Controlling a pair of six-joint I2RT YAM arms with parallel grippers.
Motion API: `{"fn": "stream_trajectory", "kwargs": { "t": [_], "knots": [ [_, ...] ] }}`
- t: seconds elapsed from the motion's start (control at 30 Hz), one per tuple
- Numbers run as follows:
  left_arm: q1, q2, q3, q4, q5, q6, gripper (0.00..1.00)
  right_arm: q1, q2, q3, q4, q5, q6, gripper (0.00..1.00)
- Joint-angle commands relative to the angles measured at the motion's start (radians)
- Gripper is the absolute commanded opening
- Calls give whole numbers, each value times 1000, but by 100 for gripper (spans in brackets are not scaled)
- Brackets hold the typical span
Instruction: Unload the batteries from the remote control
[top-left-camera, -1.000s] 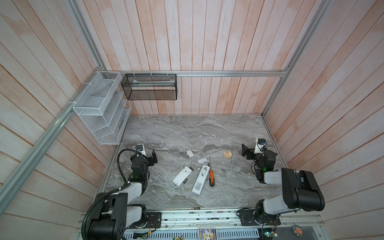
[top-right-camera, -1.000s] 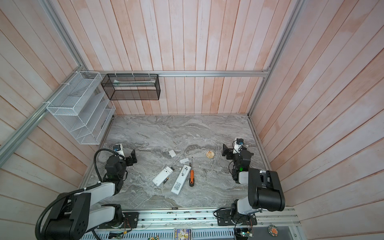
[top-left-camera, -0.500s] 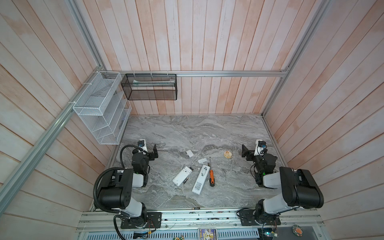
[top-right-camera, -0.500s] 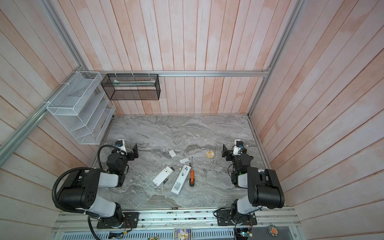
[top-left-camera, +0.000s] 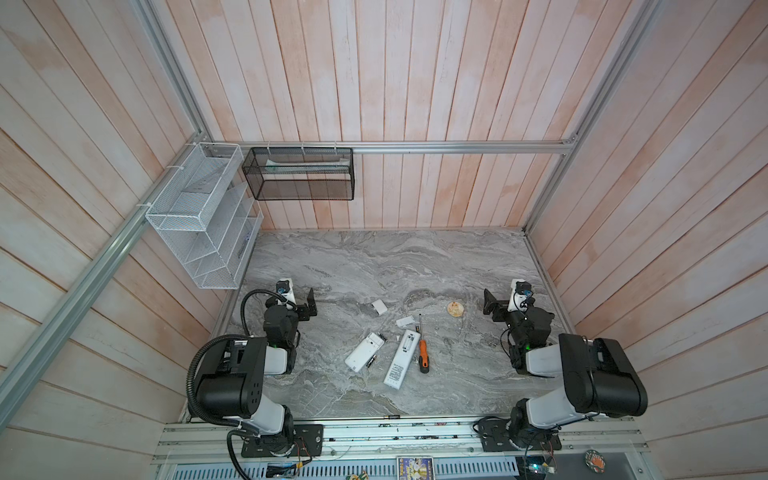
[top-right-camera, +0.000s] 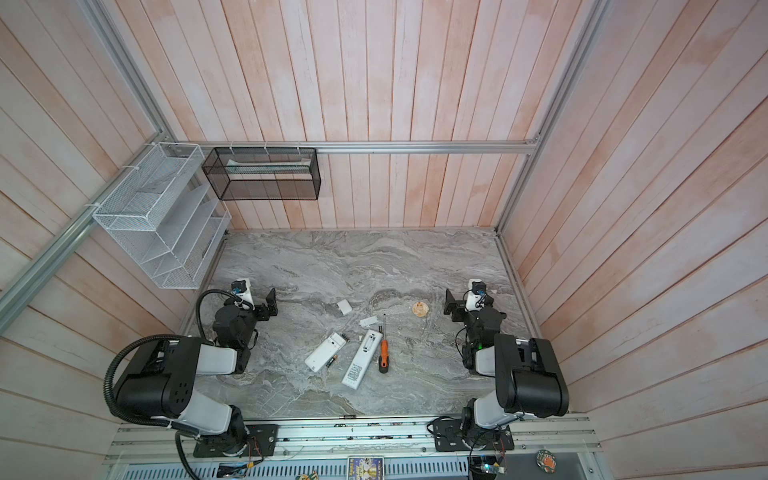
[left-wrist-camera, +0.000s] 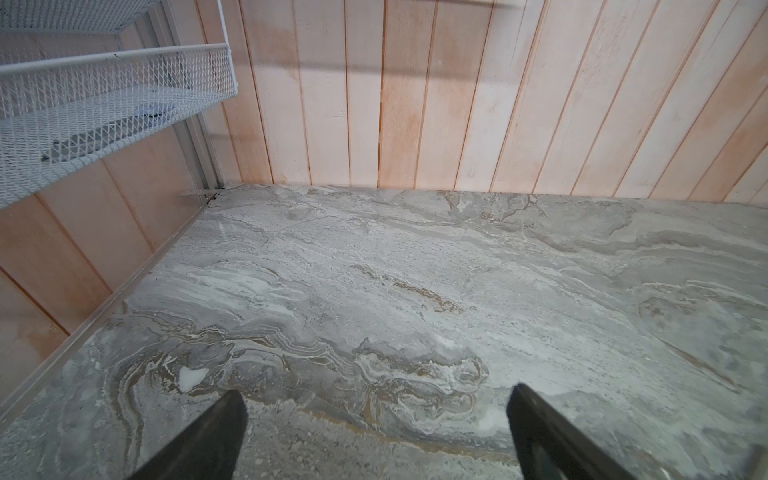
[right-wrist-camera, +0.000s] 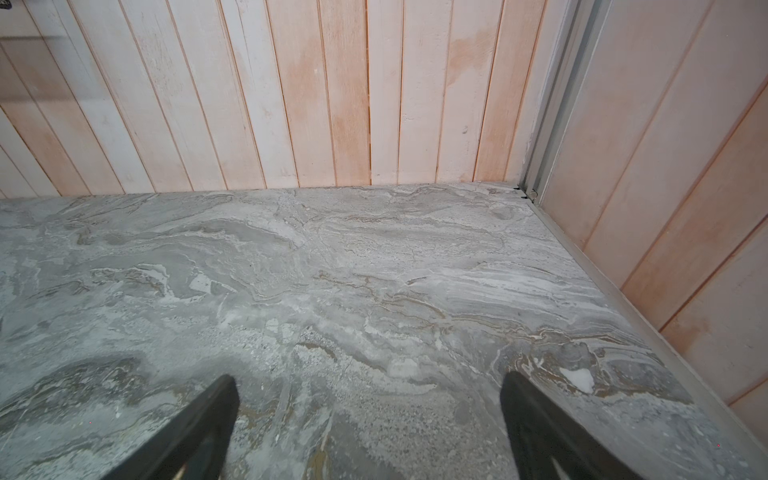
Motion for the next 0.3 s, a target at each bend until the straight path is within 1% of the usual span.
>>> {"fn": "stream_trajectory", "kwargs": {
  "t": [0.0, 0.27],
  "knots": [
    [3, 3, 19, 6, 10, 1, 100, 5, 2, 10, -2, 14, -10, 98],
    [3, -5, 7, 22, 9, 3, 100, 6, 2, 11, -4, 15, -11, 98]
  ]
}}
